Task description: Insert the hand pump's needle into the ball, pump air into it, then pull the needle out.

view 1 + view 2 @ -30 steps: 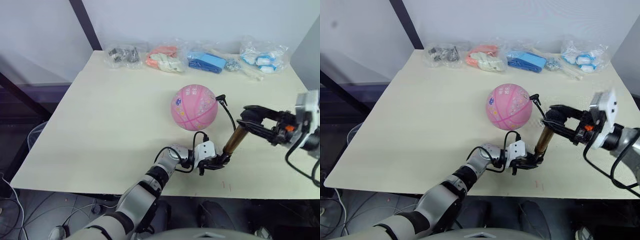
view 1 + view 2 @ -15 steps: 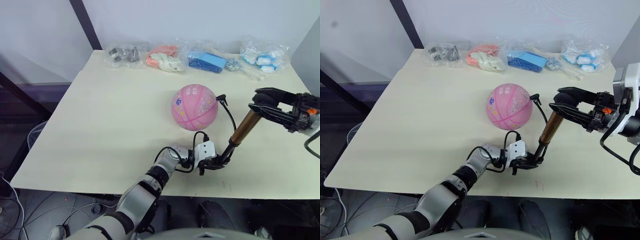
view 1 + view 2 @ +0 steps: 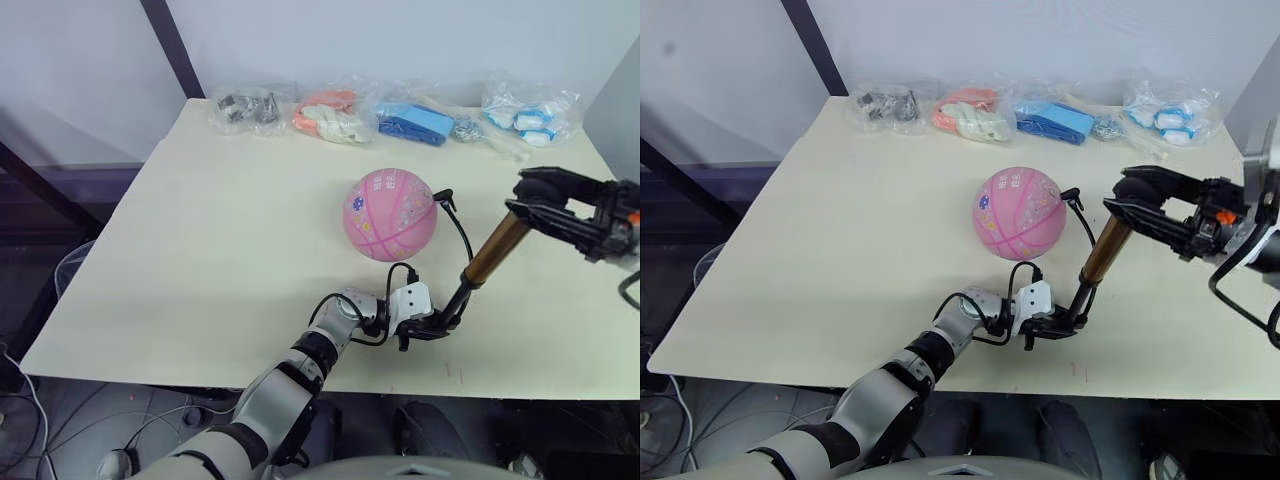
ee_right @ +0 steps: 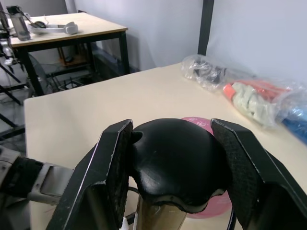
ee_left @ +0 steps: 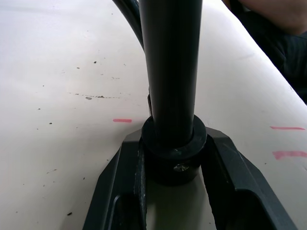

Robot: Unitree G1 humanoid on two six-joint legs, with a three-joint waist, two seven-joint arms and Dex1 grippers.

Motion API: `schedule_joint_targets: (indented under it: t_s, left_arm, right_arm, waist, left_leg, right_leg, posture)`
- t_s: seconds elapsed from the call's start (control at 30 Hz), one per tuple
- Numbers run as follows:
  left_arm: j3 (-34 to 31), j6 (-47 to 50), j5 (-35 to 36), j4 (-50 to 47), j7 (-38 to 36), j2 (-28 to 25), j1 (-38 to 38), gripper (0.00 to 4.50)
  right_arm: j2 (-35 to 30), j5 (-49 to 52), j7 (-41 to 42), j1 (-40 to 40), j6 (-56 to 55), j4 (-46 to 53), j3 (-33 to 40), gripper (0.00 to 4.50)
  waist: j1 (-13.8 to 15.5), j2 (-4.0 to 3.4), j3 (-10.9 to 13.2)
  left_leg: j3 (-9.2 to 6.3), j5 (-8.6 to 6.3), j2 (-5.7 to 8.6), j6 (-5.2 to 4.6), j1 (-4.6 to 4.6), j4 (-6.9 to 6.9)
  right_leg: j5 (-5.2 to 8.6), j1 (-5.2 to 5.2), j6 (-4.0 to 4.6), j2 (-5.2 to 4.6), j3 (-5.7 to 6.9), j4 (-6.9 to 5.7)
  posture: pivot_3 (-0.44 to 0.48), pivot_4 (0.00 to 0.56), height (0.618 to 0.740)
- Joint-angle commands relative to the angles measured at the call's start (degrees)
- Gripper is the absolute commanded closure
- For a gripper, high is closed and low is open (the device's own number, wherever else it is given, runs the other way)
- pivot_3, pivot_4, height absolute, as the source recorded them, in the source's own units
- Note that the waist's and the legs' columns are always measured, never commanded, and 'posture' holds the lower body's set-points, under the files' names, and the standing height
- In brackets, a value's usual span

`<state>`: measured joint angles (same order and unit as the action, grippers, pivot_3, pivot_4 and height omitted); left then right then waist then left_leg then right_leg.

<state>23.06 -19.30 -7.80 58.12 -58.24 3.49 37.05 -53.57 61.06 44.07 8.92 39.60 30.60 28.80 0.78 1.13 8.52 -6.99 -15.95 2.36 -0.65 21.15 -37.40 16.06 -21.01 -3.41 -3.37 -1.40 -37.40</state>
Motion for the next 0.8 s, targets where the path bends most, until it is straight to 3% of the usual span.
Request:
schedule_joint_targets:
  t_s: [0.03,0.5,0.8]
  left_arm:
    - [1.99,1.77,-3.35,3.91,0.26,-1.66,-1.81,3.42]
    - [1.86,1.76,-3.46,3.76,0.34,-1.77,-1.84,3.42]
    - [1.66,1.80,-3.45,3.68,0.62,-1.85,-1.90,3.42]
  right_arm:
    - [2.56,-6.93,-1.87,-5.17,-2.62,2.29,-2.85,2.38]
    - [16.16,-24.99,-2.09,-17.93,-17.76,-1.53,-19.33,2.38]
    - [21.10,-33.76,1.78,-22.88,-31.54,-7.68,-24.45,2.38]
  waist:
    - [-0.02,0.21,-0.09]
    - [-0.19,0.33,-0.23]
    - [-0.34,0.35,-0.33]
  left_leg:
    - [-0.01,0.00,0.00,0.00,0.00,0.00]
    - [-0.03,0.00,-0.03,0.01,-0.33,0.02]
    - [-0.04,0.00,-0.03,0.01,-0.43,0.04]
  right_leg:
    - [0.00,0.00,0.00,0.01,0.01,0.00]
    - [0.01,0.25,0.00,0.10,0.01,-0.02]
    - [0.02,0.34,-0.01,0.15,0.00,0.00]
  posture:
    - [0.000,0.150,0.740]
    - [0.000,0.150,0.740]
    - [0.000,0.150,0.740]
